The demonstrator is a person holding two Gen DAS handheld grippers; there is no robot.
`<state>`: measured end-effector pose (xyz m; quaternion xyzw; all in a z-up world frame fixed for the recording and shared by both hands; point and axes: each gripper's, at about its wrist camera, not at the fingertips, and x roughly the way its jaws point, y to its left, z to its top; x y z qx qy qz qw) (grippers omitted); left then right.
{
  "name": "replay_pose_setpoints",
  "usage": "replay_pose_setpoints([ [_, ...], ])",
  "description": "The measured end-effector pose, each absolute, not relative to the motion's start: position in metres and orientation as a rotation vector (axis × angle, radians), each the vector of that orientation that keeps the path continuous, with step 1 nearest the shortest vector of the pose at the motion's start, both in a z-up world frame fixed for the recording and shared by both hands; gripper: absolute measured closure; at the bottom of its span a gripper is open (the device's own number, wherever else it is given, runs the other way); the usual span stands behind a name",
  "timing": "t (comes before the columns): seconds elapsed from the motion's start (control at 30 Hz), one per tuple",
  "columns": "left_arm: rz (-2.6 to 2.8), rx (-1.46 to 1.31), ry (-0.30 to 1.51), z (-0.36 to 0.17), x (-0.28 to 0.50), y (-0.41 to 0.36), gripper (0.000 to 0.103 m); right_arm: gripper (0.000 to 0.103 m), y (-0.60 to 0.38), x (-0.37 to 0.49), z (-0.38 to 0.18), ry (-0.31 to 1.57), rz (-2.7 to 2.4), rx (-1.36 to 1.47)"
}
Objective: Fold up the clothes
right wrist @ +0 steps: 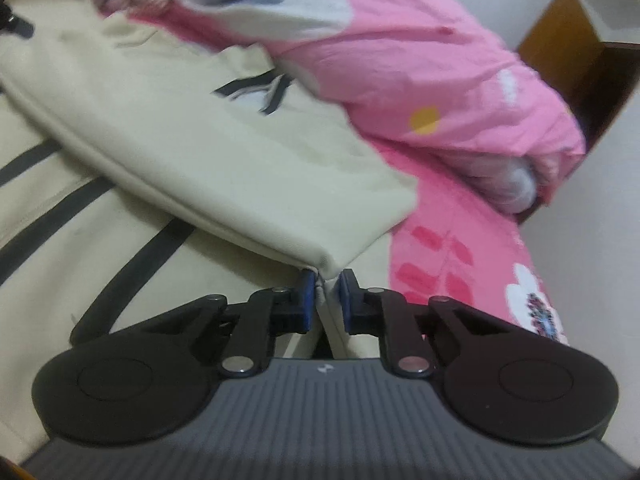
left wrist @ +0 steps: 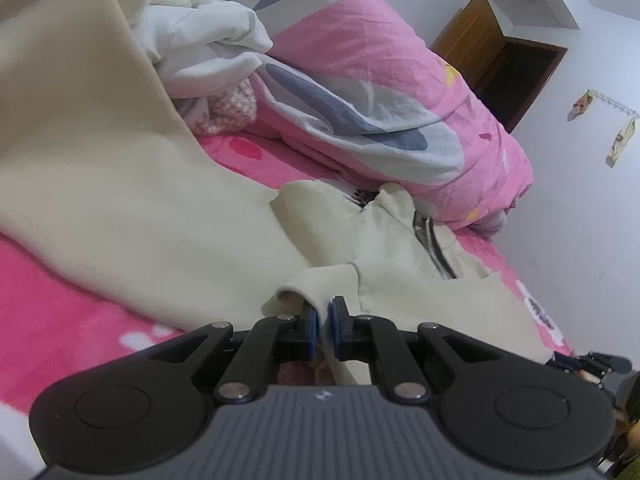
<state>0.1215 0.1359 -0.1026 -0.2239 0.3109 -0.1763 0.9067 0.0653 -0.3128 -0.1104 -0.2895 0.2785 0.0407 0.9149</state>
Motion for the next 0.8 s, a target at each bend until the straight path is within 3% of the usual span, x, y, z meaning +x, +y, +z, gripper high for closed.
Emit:
replay_pose_setpoints([
  [0.53, -0.418, -0.426, 0.598, -0.074, 0.169, 0.105, 0.095, 0.092, -0.325, 0.065, -0.116, 0.556, -0.062, -0.494],
  [0.67, -0.358, -0.39, 0.719, -0.106, 0.17, 0.108, 0.095, 0.091, -0.32, 0.061, -0.124, 0.583, -0.038, -0.494],
  [0.8, -0.352, -0.416, 0.715, -0.11, 0.161, 0.113, 0.094, 0.088, -0.32, 0.055, -0.127, 0.613, -0.044, -0.492],
])
